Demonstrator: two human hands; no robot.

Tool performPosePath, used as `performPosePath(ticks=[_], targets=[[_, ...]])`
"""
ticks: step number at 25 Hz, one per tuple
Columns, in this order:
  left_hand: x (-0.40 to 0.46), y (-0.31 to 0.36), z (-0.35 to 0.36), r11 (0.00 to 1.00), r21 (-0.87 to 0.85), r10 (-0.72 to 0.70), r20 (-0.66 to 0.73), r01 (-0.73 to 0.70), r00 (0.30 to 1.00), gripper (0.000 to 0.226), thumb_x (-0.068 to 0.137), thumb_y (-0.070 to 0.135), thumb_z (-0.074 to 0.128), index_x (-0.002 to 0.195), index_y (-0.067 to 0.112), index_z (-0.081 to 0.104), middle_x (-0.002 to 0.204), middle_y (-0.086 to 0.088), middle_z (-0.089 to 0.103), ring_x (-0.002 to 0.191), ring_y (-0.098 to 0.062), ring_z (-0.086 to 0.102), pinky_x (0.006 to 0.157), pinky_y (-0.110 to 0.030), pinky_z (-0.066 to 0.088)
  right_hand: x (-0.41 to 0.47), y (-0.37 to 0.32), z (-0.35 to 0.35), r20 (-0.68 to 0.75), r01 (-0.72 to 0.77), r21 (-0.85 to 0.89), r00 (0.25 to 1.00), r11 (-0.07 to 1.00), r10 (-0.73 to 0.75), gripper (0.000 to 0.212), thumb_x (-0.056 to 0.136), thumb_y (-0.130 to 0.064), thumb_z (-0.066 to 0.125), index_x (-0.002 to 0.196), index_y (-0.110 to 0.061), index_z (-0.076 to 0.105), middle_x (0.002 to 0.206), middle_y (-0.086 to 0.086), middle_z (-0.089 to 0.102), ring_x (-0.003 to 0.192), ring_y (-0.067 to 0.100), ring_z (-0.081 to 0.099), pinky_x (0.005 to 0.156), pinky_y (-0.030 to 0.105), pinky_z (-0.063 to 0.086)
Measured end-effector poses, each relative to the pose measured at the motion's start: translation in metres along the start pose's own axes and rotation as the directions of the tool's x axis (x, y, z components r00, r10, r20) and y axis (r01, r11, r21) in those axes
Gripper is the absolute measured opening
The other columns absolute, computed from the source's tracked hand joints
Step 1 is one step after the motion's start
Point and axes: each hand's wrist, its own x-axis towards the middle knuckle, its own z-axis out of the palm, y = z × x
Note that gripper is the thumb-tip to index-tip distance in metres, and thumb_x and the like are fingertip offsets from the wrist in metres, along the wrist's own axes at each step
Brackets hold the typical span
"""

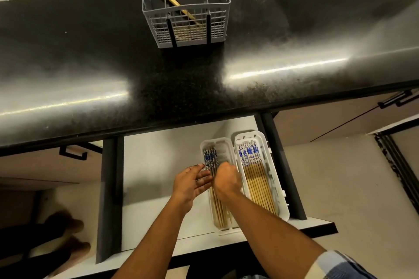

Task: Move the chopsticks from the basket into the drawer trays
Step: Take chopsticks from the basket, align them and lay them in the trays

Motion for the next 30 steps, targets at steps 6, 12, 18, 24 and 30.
performPosePath(ticks=[6, 12, 18, 24, 30], targets=[[0.004, 0.000, 0.001, 1.000, 0.007, -0.015, 0.014, 0.015, 1.000, 0.021, 0.096, 0.020, 0.062, 0.107, 0.003, 0.069, 0.094, -0.022, 0.077, 0.079, -0.032, 0.075, 0.072, -0.041, 0.063, -0.002, 0.005, -0.004, 0.012, 0.008, -0.022, 1.000, 1.000, -0.008, 0.014, 0.100, -0.018, 0.053, 0.103, -0.010, 0.064, 0.082, 0.002, 0.055, 0.068, 0.012, 0.055, 0.055, 0.022, 0.045], [0.008, -0.003, 0.001, 1.000, 0.012, -0.007, 0.010, 0.007, 1.000, 0.020, 0.093, 0.017, 0.067, 0.104, 0.002, 0.069, 0.088, -0.019, 0.077, 0.075, -0.030, 0.075, 0.067, -0.038, 0.062, -0.003, 0.008, -0.002, 0.038, 0.009, -0.081, 0.999, 0.997, -0.006, 0.011, 0.098, -0.014, 0.057, 0.104, -0.008, 0.065, 0.091, 0.005, 0.067, 0.069, 0.014, 0.057, 0.061, 0.023, 0.053], [0.010, -0.005, 0.001, 1.000, 0.025, -0.001, 0.010, 0.001, 1.000, 0.018, 0.093, 0.018, 0.068, 0.103, 0.004, 0.069, 0.091, -0.019, 0.077, 0.078, -0.031, 0.076, 0.069, -0.038, 0.062, -0.004, 0.006, 0.000, -0.003, 0.004, -0.085, 1.000, 0.996, -0.005, 0.013, 0.099, -0.019, 0.056, 0.106, -0.011, 0.063, 0.085, 0.001, 0.061, 0.069, 0.013, 0.056, 0.056, 0.022, 0.045], [0.010, -0.006, 0.001, 0.999, 0.035, 0.001, 0.005, -0.001, 1.000, 0.018, 0.092, 0.018, 0.068, 0.104, 0.005, 0.069, 0.089, -0.017, 0.078, 0.078, -0.030, 0.076, 0.072, -0.041, 0.063, -0.008, 0.006, 0.002, 0.019, 0.065, -0.148, 0.998, 0.987, -0.063, 0.013, 0.097, -0.015, 0.058, 0.109, -0.012, 0.063, 0.099, 0.005, 0.069, 0.084, 0.017, 0.066, 0.070, 0.026, 0.055], [0.010, -0.006, 0.002, 1.000, 0.027, 0.005, -0.001, -0.005, 1.000, 0.018, 0.092, 0.017, 0.068, 0.105, 0.003, 0.069, 0.087, -0.017, 0.077, 0.074, -0.029, 0.075, 0.068, -0.038, 0.063, -0.010, 0.012, 0.002, 0.063, 0.091, -0.204, 0.995, 0.975, -0.080, 0.012, 0.097, -0.013, 0.059, 0.106, -0.011, 0.066, 0.094, 0.004, 0.070, 0.070, 0.013, 0.057, 0.058, 0.022, 0.047]])
